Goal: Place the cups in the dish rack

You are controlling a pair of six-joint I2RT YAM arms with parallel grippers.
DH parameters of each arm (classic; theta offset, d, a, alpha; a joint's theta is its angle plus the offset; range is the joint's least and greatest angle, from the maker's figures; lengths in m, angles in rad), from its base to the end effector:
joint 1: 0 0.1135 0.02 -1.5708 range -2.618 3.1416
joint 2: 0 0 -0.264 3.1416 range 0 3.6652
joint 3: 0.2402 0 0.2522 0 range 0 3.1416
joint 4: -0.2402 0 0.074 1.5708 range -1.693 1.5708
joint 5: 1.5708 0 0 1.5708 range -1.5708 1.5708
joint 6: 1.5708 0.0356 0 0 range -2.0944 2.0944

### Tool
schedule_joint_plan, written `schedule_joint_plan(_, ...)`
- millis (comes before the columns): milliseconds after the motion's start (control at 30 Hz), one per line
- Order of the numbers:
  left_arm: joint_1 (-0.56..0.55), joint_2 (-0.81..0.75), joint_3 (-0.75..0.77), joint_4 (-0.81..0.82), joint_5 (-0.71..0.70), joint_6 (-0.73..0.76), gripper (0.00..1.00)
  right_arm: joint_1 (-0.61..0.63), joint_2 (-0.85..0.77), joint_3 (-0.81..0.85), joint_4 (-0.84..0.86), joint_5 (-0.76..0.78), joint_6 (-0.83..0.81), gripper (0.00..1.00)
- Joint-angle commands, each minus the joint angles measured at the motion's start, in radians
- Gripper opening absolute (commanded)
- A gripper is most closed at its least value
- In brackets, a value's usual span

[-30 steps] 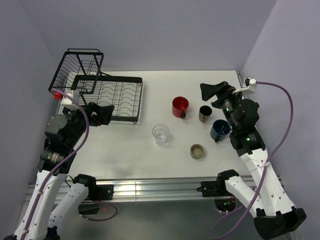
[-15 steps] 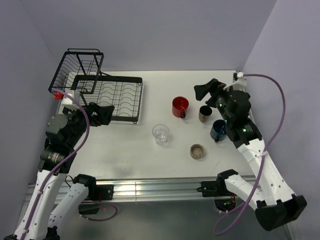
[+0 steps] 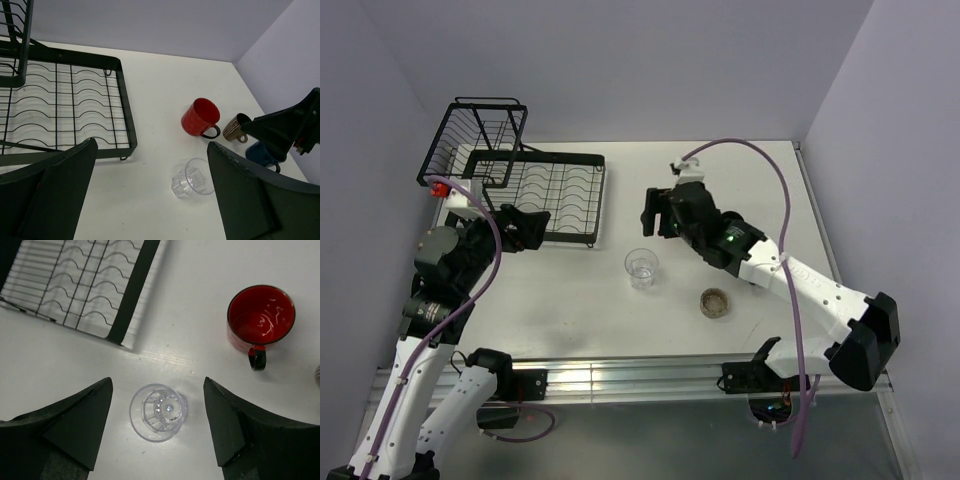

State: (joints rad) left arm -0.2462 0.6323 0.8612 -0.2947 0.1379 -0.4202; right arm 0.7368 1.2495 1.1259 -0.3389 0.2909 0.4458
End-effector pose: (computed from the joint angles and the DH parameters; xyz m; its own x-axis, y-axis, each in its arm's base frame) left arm 0.1356 -0.0391 0.3764 -0.2110 -0.3636 -0.9073 0.3159 0.8531 -0.4153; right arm 0.2171 0.1832 0.3451 -0.4937 0.1098 -0.8627 -0.2668 0.9250 0.2704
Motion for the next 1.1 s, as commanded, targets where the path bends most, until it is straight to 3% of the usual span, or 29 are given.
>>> schedule_joint_plan(0,-0.001,-0.005,0.002,0.042,0.011,0.004,0.99,0.076,0.045,0.038,-0.015,0.091,-0.032,0.80)
schedule_joint_plan(467,-0.001,0.014,0.001,0.039,0.017,0.001,0.99,0.208,0.237,0.078,-0.057,0.117,-0.021,0.65)
schedule_joint_plan(1067,-0.001,0.023,-0.001,0.037,0.020,-0.003,0.99,0.326,0.352,0.049,-0.127,0.168,0.056,0.52)
